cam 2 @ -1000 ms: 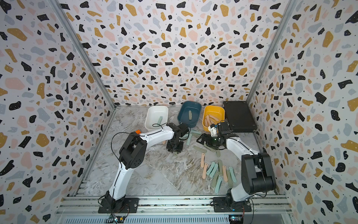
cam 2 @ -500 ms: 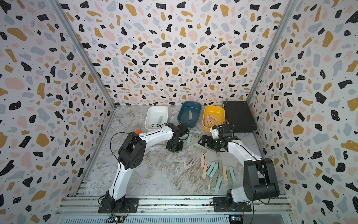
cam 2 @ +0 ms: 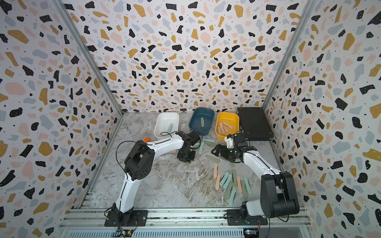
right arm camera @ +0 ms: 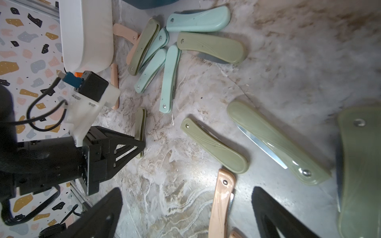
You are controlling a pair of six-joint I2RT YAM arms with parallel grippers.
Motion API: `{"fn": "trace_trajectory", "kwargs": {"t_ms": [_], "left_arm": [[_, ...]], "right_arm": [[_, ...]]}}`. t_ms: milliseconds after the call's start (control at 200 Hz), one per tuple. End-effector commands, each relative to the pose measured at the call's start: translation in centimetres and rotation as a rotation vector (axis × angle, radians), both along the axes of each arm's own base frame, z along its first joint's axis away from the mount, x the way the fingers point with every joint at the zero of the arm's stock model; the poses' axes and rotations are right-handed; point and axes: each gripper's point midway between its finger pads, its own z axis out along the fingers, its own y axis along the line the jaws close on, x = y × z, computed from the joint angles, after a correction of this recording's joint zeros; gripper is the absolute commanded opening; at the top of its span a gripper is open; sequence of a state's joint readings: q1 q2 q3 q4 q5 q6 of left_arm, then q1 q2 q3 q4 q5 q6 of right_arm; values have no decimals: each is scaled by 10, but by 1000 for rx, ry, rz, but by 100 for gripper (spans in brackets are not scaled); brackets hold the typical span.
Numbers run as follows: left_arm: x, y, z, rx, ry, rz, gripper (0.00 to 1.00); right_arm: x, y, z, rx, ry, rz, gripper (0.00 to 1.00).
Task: Place the fruit knives into the storage box by color
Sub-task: Pick up the fruit knife from the center of the board.
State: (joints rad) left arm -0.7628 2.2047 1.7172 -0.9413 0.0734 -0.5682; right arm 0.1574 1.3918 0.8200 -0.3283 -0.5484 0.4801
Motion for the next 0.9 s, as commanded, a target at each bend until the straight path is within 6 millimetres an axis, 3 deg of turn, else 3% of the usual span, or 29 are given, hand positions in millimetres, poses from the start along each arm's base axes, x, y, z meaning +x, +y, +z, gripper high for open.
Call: {"fn": "trace_trajectory", "kwargs": {"t_ms": [0,501,896], "left_arm": [[-5,-1,9,-25,8,-15,0],[-4,-12,26,-105,4,-20,0],[-4,-15,39,-159,-14,-9,0]], "right_arm": [[3,0,18,-4,-37,-3,100],[7,1,19,5,-46,-4,100],[-10,0,7,-8,-25,7,100]]}}
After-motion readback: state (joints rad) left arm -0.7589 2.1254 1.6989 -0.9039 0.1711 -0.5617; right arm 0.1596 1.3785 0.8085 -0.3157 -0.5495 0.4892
